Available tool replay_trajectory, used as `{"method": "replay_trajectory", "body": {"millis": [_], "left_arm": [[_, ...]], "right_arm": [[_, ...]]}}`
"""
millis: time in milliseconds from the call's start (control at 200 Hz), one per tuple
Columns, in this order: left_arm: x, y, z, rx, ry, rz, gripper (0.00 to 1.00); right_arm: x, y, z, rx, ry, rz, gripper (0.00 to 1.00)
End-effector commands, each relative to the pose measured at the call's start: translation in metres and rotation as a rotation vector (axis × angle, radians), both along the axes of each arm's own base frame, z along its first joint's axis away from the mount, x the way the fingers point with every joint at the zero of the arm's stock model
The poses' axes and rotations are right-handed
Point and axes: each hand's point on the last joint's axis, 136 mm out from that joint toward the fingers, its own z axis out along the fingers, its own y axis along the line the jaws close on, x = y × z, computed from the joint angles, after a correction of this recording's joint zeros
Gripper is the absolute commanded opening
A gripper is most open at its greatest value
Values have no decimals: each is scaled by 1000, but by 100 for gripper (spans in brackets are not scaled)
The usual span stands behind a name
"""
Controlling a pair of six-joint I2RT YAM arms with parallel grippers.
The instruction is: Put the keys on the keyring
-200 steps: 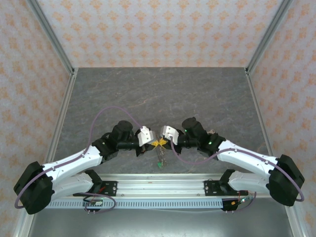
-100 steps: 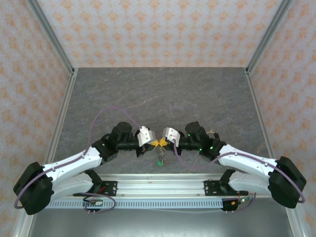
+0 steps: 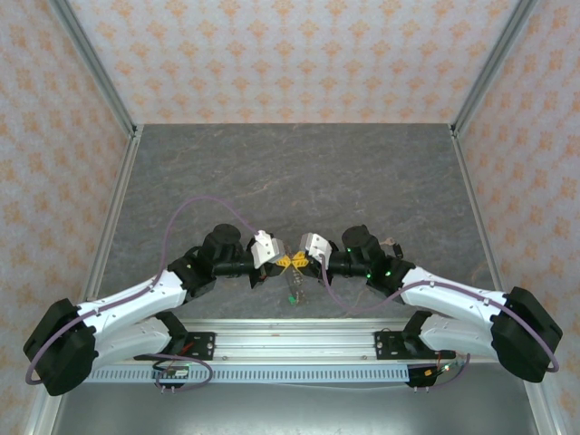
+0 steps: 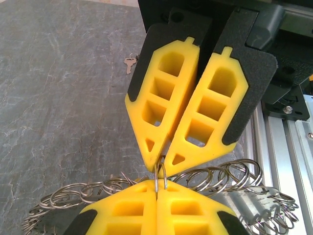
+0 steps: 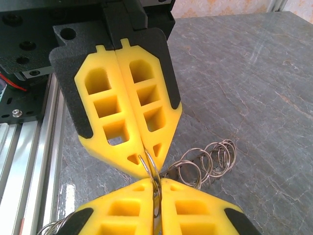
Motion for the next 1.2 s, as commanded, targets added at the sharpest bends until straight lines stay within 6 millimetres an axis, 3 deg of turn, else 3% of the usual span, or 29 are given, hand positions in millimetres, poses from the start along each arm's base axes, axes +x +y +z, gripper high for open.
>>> {"method": "replay_trajectory", "body": {"millis": [0, 65, 135, 816, 1191], "left_arm": [[1, -6, 32, -96, -83, -21, 0], [1, -6, 32, -94, -84, -21, 0], [1, -6, 31, -89, -84, -20, 0], [6, -3, 22, -52, -87, 3, 0], [4, -1, 23, -47, -86, 3, 0]], "right_arm": [[0, 1, 3, 24, 4, 5, 15], [2, 2, 3, 24, 2, 1, 23], [2, 3, 2, 18, 3, 4, 25], [5, 8, 5, -14, 1, 22, 12], [10, 0, 2, -48, -27, -17, 20]]}}
